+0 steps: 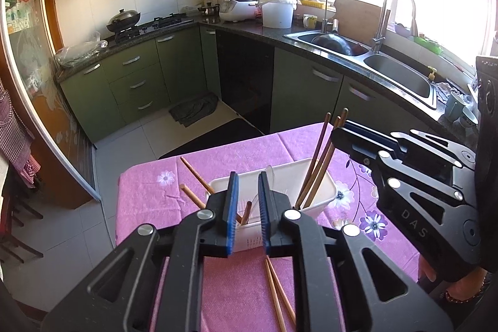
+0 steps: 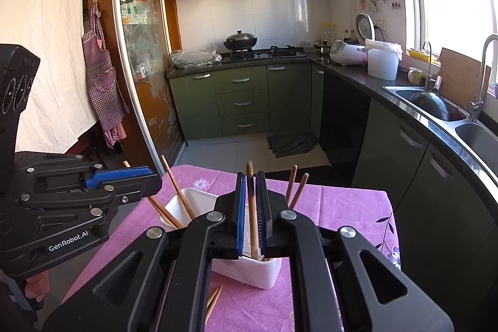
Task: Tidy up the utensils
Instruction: 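Insert both chopsticks into the white holder and open both grippers, then move both grippers back toward the last two chopsticks on the table, then grasp one wooden chopstick with the left gripper and lift it upright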
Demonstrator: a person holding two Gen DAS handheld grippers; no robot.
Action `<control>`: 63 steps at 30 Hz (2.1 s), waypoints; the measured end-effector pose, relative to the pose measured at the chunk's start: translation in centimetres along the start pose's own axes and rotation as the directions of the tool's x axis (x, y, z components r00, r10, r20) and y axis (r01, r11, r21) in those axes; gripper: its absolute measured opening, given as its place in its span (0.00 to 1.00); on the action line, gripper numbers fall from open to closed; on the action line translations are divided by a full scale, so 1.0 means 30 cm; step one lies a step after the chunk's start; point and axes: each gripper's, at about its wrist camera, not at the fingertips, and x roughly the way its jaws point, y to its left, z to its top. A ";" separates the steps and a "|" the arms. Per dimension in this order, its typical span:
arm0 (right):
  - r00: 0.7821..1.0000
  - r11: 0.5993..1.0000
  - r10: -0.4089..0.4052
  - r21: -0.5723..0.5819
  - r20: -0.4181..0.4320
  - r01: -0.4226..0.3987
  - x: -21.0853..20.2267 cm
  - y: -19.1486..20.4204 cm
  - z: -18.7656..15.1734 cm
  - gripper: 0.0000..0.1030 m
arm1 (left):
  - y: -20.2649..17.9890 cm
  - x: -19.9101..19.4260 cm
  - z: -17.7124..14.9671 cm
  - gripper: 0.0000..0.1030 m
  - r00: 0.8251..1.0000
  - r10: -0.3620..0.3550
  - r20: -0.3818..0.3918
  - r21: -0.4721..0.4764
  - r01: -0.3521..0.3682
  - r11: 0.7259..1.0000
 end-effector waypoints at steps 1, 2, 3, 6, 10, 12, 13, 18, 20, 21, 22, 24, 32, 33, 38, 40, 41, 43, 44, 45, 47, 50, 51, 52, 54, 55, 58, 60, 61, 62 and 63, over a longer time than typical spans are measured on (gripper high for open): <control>1.000 1.000 0.003 -0.002 0.008 -0.003 -0.015 0.005 0.002 0.07 | 0.004 -0.008 -0.002 0.15 1.000 0.000 0.002 -0.001 0.000 1.000; 1.000 1.000 0.005 -0.004 0.020 -0.005 -0.038 0.009 0.001 0.07 | 0.007 -0.020 -0.004 0.15 1.000 0.000 0.006 -0.003 0.000 1.000; 0.999 1.000 0.007 -0.006 0.034 -0.007 -0.062 0.014 0.002 0.07 | 0.011 -0.034 -0.007 0.15 1.000 -0.002 0.011 -0.004 0.002 1.000; 0.997 1.000 0.011 -0.015 0.071 -0.010 -0.156 0.029 -0.009 0.10 | 0.010 -0.086 -0.020 0.15 1.000 -0.006 0.027 -0.007 0.006 1.000; 0.998 1.000 0.000 -0.027 0.069 0.002 -0.256 0.057 -0.071 0.19 | 0.009 -0.143 -0.066 0.17 1.000 -0.014 0.015 -0.004 0.014 1.000; 0.999 1.000 -0.010 -0.026 0.049 0.012 -0.280 0.059 -0.126 0.22 | 0.010 -0.153 -0.111 0.23 1.000 -0.029 -0.011 -0.013 0.029 0.999; 0.999 0.999 -0.021 -0.027 0.036 0.022 -0.286 0.060 -0.160 0.23 | 0.011 -0.152 -0.138 0.25 0.999 -0.036 -0.026 -0.016 0.036 0.999; 0.995 0.997 -0.068 -0.022 -0.067 0.067 -0.240 0.047 -0.360 0.26 | -0.017 -0.065 -0.312 0.25 0.985 -0.062 -0.160 -0.022 0.060 0.998; 0.990 0.998 -0.066 -0.010 -0.121 0.066 -0.201 0.032 -0.433 0.26 | -0.026 0.003 -0.382 0.25 0.971 -0.073 -0.228 -0.031 0.067 0.997; 0.987 0.998 -0.064 0.000 -0.147 0.065 -0.182 0.020 -0.465 0.26 | -0.032 0.041 -0.413 0.25 0.961 -0.083 -0.264 -0.041 0.074 0.996; 0.984 0.998 -0.065 0.008 -0.166 0.068 -0.167 0.012 -0.493 0.26 | -0.034 0.085 -0.441 0.25 0.948 -0.095 -0.304 -0.058 0.081 0.995; 0.977 0.997 -0.072 0.010 -0.201 0.075 -0.145 0.005 -0.544 0.26 | -0.044 0.160 -0.486 0.25 0.924 -0.105 -0.368 -0.069 0.086 0.994; 0.966 0.997 -0.071 0.022 -0.249 0.079 -0.107 -0.025 -0.596 0.30 | -0.086 0.299 -0.554 0.23 0.897 -0.082 -0.434 -0.072 0.056 0.996; 0.966 0.997 -0.066 0.025 -0.252 0.075 -0.103 -0.027 -0.597 0.30 | -0.087 0.307 -0.556 0.23 0.897 -0.075 -0.435 -0.072 0.049 0.996; 0.965 0.997 -0.052 0.040 -0.256 0.065 -0.092 -0.039 -0.592 0.30 | -0.103 0.330 -0.552 0.18 0.896 -0.054 -0.441 -0.056 0.032 0.998; 0.965 0.997 -0.047 0.048 -0.257 0.062 -0.091 -0.046 -0.591 0.30 | -0.111 0.339 -0.554 0.16 0.895 -0.042 -0.444 -0.045 0.025 0.999; 0.965 0.997 -0.044 0.051 -0.258 0.059 -0.091 -0.049 -0.591 0.30 | -0.114 0.344 -0.555 0.15 0.893 -0.040 -0.448 -0.042 0.024 0.999; 0.965 0.997 -0.038 0.056 -0.260 0.054 -0.093 -0.053 -0.590 0.30 | -0.123 0.352 -0.560 0.14 0.891 -0.035 -0.453 -0.036 0.021 0.999; 0.965 0.997 -0.035 0.060 -0.260 0.053 -0.094 -0.057 -0.590 0.30 | -0.125 0.354 -0.562 0.13 0.890 -0.031 -0.455 -0.032 0.019 0.999; 0.965 0.997 -0.034 0.062 -0.260 0.052 -0.095 -0.059 -0.590 0.30 | -0.128 0.355 -0.564 0.13 0.889 -0.032 -0.456 -0.030 0.021 0.999; 0.965 0.997 -0.031 0.065 -0.261 0.050 -0.095 -0.061 -0.590 0.30 | -0.131 0.360 -0.568 0.12 0.886 -0.030 -0.462 -0.027 0.020 0.999; 0.965 0.997 -0.024 0.071 -0.263 0.044 -0.094 -0.060 -0.588 0.30 | -0.134 0.367 -0.574 0.12 0.883 -0.029 -0.468 -0.024 0.021 1.000; 0.964 0.997 -0.024 0.070 -0.263 0.043 -0.093 -0.060 -0.588 0.30 | -0.135 0.369 -0.576 0.12 0.882 -0.030 -0.470 -0.023 0.022 0.999; 0.964 0.997 -0.022 0.070 -0.263 0.042 -0.092 -0.058 -0.588 0.30 | -0.140 0.380 -0.575 0.12 0.881 -0.031 -0.473 -0.024 0.022 0.999; 0.964 0.997 -0.019 0.070 -0.266 0.039 -0.090 -0.055 -0.589 0.30 | -0.141 0.393 -0.578 0.12 0.877 -0.036 -0.479 -0.031 0.024 0.999; 0.964 0.997 -0.018 0.070 -0.267 0.038 -0.089 -0.054 -0.590 0.30 | -0.141 0.395 -0.577 0.12 0.878 -0.034 -0.478 -0.029 0.023 0.999; 0.963 0.997 -0.015 0.073 -0.269 0.036 -0.085 -0.054 -0.592 0.30 | -0.139 0.407 -0.566 0.12 0.878 -0.036 -0.478 -0.033 0.023 0.999; 0.963 0.997 -0.014 0.074 -0.270 0.036 -0.085 -0.056 -0.594 0.30 | -0.133 0.411 -0.562 0.12 0.879 -0.034 -0.476 -0.033 0.021 0.999; 0.963 0.997 -0.015 0.074 -0.270 0.036 -0.085 -0.056 -0.594 0.30 | -0.135 0.413 -0.561 0.11 0.880 -0.031 -0.475 -0.029 0.020 0.999; 0.963 0.997 -0.015 0.074 -0.270 0.036 -0.085 -0.056 -0.594 0.30 | -0.131 0.412 -0.560 0.08 0.880 -0.028 -0.473 -0.026 0.018 1.000; 0.963 0.996 -0.015 0.076 -0.271 0.037 -0.086 -0.058 -0.594 0.30 | -0.130 0.413 -0.558 0.08 0.881 -0.029 -0.473 -0.026 0.020 0.999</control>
